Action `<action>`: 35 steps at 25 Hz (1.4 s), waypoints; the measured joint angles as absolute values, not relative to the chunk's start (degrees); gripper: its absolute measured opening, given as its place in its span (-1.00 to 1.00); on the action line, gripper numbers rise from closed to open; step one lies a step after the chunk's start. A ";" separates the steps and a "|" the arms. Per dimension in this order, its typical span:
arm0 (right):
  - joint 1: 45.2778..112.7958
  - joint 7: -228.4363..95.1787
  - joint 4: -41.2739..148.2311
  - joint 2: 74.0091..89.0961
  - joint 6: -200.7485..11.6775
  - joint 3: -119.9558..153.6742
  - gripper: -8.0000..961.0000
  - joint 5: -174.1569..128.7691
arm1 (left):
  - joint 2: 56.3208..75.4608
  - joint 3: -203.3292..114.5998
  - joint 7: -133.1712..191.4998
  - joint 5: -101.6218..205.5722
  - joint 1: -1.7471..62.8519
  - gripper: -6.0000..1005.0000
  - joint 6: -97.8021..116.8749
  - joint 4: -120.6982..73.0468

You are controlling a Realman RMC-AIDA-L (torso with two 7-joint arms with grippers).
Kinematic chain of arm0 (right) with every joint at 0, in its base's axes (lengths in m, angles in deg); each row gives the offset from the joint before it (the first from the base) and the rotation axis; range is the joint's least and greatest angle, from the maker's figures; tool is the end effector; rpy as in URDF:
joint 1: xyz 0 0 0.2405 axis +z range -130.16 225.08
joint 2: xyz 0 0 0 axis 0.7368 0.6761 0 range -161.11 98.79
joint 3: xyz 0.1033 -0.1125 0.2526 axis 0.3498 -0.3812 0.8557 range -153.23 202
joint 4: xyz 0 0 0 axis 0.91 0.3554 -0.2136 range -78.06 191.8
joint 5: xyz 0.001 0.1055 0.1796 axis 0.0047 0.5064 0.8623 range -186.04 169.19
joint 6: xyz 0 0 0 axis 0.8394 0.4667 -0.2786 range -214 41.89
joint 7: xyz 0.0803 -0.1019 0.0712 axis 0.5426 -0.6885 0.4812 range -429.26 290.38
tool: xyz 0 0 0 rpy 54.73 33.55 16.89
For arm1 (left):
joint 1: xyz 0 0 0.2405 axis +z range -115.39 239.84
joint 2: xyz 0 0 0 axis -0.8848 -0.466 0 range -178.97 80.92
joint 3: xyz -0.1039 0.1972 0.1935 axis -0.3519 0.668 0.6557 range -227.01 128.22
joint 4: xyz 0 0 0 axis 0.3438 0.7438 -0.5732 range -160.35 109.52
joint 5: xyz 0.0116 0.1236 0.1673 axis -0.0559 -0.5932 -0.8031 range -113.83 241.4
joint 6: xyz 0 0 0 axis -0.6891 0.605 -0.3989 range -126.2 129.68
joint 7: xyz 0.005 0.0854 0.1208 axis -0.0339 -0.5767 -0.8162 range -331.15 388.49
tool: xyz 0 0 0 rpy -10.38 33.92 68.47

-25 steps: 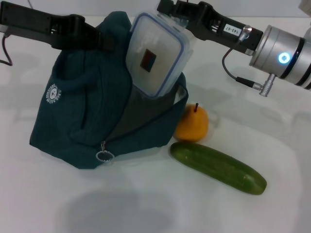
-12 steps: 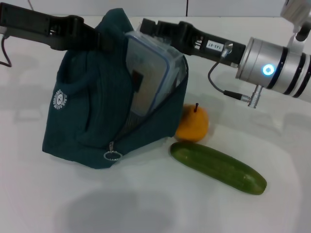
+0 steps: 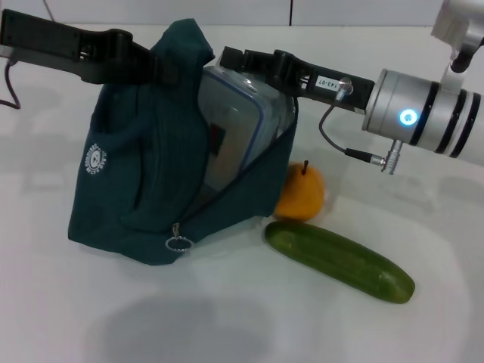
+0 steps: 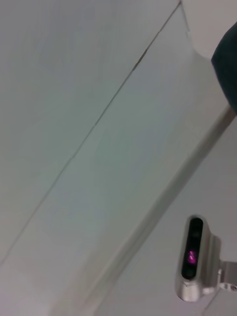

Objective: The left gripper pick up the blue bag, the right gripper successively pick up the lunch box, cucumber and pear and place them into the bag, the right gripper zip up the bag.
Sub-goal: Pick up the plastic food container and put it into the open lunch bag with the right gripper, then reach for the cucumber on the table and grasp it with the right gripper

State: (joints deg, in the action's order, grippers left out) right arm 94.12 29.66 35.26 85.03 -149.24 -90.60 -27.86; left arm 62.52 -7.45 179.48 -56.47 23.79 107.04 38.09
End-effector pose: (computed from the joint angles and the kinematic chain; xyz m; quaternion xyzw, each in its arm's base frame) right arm 0.1415 0.4097 -0.1005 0.7879 -0.4516 -0.4185 0.0112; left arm -0.2122 0.3873 0.0865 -0.8346 -0.5267 -0.1571 0.0372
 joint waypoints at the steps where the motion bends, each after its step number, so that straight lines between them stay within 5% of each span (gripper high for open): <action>1: 94.21 28.30 34.94 85.03 -149.26 -90.55 -0.57 -27.84 | 62.52 -7.46 179.42 -56.44 23.81 -0.90 107.04 38.07; 13: 89.97 23.73 34.66 84.23 -152.55 -82.84 -0.52 -28.25 | 62.37 -7.82 178.70 -56.42 24.63 -0.90 107.04 37.95; 17: 87.58 21.02 34.72 82.99 -154.56 -79.79 -0.15 -28.43 | 62.28 -7.91 178.69 -56.41 25.11 -0.90 107.03 37.96; 21: 84.73 18.37 34.30 80.52 -156.58 -78.07 0.22 -29.38 | 62.24 -7.96 178.52 -56.41 25.33 -0.90 107.03 37.98; 24: 82.80 18.60 31.98 74.68 -159.14 -74.76 0.51 -36.18 | 62.30 -8.01 178.29 -56.38 25.56 -0.90 107.03 38.20; 30: 82.22 24.03 21.27 70.08 -155.54 -63.48 0.60 -56.69 | 62.62 -7.83 177.38 -55.61 26.09 -0.90 107.10 38.11; 32: 81.45 26.68 15.09 70.49 -153.27 -56.37 0.60 -67.64 | 62.83 -7.63 177.11 -55.61 26.06 -0.90 107.11 38.26; 35: 80.40 31.55 4.89 73.13 -151.18 -47.55 0.60 -84.83 | 62.94 -7.63 176.92 -55.60 26.04 -0.90 107.07 38.33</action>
State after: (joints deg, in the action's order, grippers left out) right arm 80.40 31.55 4.89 73.13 -151.18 -47.55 -84.83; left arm 62.94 -7.63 176.92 -55.60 26.04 107.07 38.33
